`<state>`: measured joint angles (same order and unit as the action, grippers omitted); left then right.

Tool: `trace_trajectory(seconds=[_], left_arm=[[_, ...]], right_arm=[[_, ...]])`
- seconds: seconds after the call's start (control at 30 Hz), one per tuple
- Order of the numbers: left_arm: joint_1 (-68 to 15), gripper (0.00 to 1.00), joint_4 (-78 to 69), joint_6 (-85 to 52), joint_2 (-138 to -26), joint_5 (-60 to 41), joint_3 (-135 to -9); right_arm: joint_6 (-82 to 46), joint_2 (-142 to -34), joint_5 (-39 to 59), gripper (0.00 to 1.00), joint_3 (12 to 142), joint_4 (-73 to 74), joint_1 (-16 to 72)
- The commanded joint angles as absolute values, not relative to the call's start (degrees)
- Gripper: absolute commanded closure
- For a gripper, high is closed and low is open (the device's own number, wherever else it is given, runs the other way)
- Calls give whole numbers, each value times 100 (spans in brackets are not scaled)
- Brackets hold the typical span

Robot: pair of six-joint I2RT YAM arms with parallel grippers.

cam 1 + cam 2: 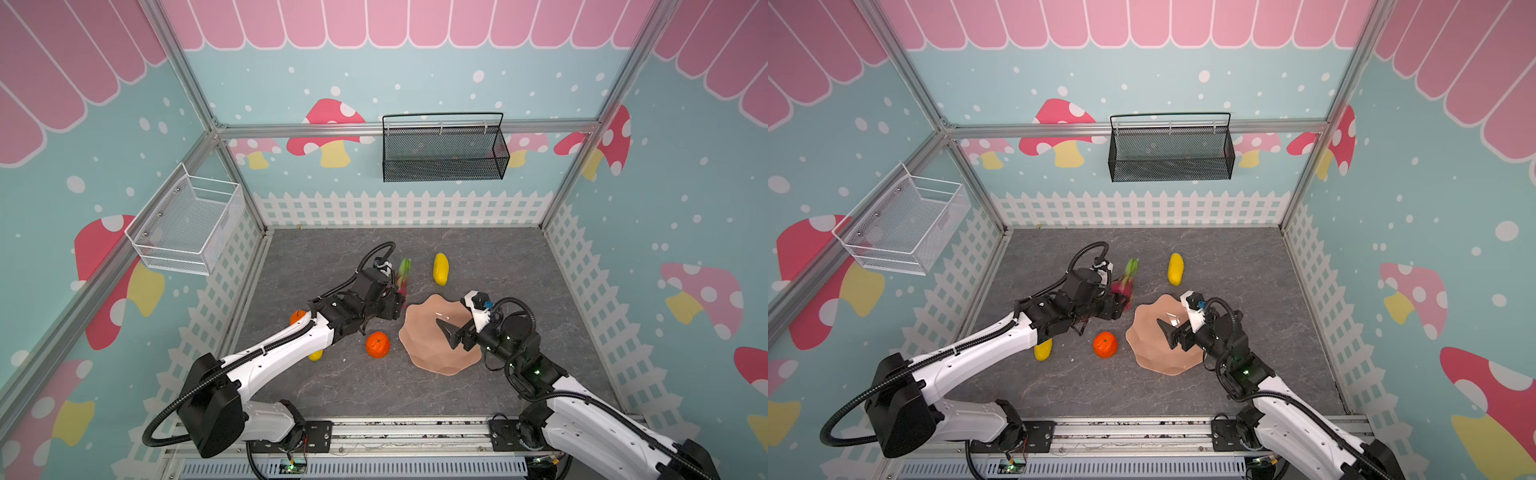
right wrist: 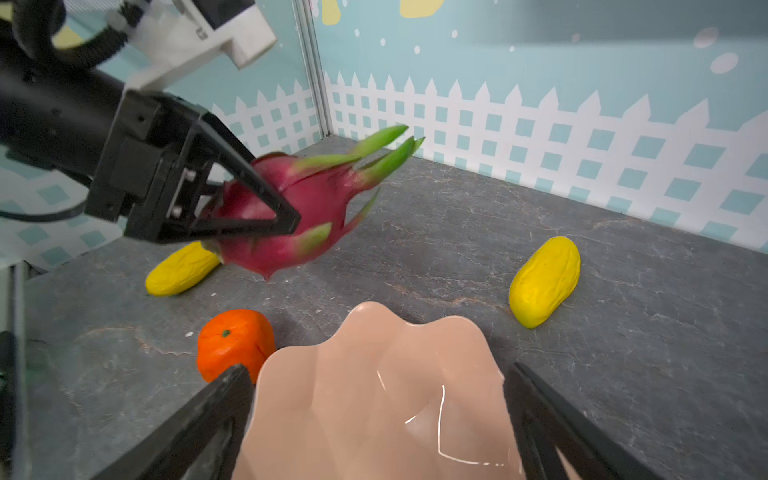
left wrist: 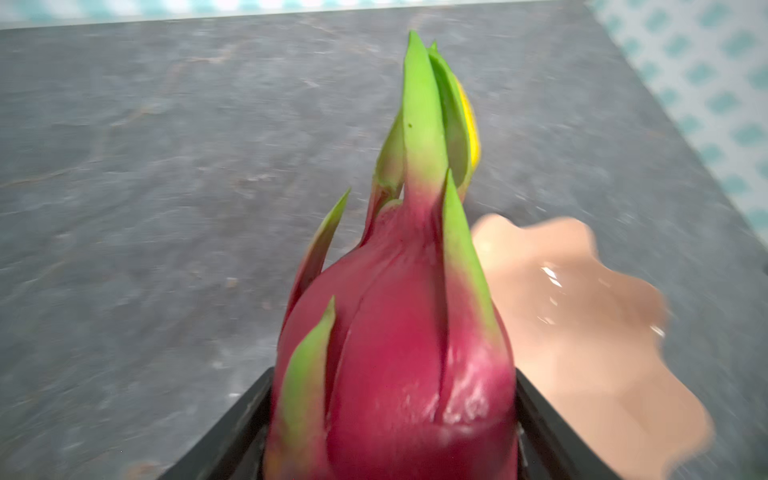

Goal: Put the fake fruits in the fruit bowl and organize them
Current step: 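Carry the dragon fruit with the left gripper to the right gripper over the bowl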

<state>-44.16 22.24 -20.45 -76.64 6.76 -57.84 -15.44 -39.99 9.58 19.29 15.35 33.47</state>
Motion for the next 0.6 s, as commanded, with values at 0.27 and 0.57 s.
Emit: trace_trajectory(seconds=[0.27, 0.57], left_arm=[[-5592, 24, 1424, -2101, -8415, 382, -5803], [-5965, 25, 1294, -2206, -9520, 715, -6385]], right_arm=[[-3416, -2437, 1371, 2, 1437, -537, 3341], [-3488, -2140, 1266, 2, 1271, -631, 3341]])
